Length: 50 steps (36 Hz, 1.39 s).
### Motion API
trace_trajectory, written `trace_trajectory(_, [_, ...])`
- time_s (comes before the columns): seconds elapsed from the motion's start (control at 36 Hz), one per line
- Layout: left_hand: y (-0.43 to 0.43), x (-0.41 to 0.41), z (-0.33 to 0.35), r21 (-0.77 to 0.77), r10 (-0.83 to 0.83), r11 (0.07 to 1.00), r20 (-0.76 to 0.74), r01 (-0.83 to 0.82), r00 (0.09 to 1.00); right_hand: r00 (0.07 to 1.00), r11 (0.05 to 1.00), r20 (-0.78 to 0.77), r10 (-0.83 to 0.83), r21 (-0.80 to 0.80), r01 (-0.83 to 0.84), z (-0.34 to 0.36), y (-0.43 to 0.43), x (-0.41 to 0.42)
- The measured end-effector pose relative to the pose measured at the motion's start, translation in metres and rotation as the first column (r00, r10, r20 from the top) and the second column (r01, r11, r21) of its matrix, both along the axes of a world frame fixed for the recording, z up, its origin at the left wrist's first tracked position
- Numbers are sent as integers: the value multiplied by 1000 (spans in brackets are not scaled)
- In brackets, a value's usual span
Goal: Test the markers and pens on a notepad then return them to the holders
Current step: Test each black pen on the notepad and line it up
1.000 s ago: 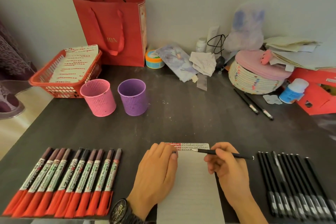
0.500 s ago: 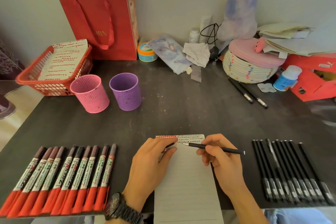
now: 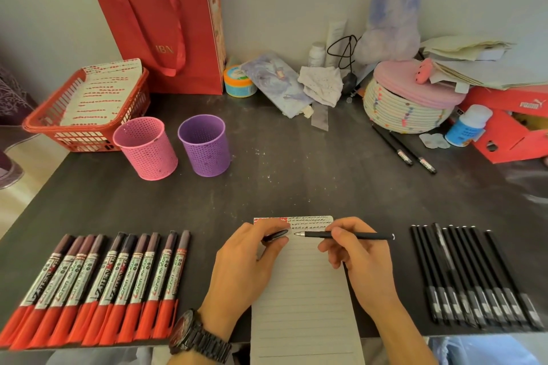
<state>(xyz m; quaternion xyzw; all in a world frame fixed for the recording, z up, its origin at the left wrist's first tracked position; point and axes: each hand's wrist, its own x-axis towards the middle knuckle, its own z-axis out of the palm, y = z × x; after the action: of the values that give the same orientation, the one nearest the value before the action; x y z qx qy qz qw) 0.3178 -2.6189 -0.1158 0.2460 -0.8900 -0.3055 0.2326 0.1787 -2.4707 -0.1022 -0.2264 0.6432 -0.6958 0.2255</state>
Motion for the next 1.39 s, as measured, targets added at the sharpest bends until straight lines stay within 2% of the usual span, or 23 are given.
trace_trajectory(0.33, [2, 1, 6, -36, -27, 999, -38, 25, 999, 999, 999, -18, 48, 1, -48, 0, 2, -1])
trace_trajectory(0.5, [6, 0, 5, -153, -112, 983, -82, 98, 990, 975, 982, -153, 159, 126, -140, 7, -3, 7])
trace_trajectory(0.61, [3, 0, 4, -163, -95, 984, -140, 72, 986, 960, 972, -194, 203, 161, -173, 12, -5, 9])
trace_trajectory(0.67, [3, -1, 3, -170, -109, 981, -108, 89, 988, 954, 971, -219, 205, 167, -171, 14, -5, 10])
trace_trajectory(0.75, [6, -5, 0, -209, -74, 975, 37, 80, 997, 968, 978, -197, 154, 173, -121, 16, -3, 10])
trace_trajectory(0.81, [5, -7, -4, -191, -39, 980, 81, 54, 996, 993, 990, -87, 78, 123, -67, 20, 2, 8])
trace_trajectory(0.89, [1, -7, -10, -201, 14, 980, 72, 1, 997, 993, 996, 99, -63, 74, 55, 30, 19, -4])
trace_trajectory(0.94, [0, -6, -10, -211, 29, 977, 85, -11, 996, 986, 988, 115, -121, 105, 109, 37, 37, -17])
trace_trajectory(1.0, [1, -7, -10, -204, 31, 979, 103, -9, 994, 986, 974, 54, -158, 172, 147, 46, 60, -35])
trace_trajectory(1.06, [-1, -7, -9, -191, 34, 982, 146, -5, 989, 980, 943, -66, -189, 266, 200, 55, 90, -58])
trace_trajectory(1.11, [-2, -7, -9, -170, 36, 985, 176, -5, 984, 970, 891, -199, -140, 402, 211, 65, 123, -80])
trace_trajectory(1.19, [-2, -7, -7, -161, 43, 987, 195, -11, 980, 943, 741, -331, -38, 624, 249, 75, 169, -110])
trace_trajectory(1.33, [0, -8, -4, -141, 44, 990, 199, -16, 979, 918, 487, -397, -13, 799, 353, 71, 214, -137])
trace_trajectory(1.39, [-1, -8, -3, -132, 39, 991, 227, -8, 973, 917, 441, -399, -22, 819, 367, 65, 221, -139])
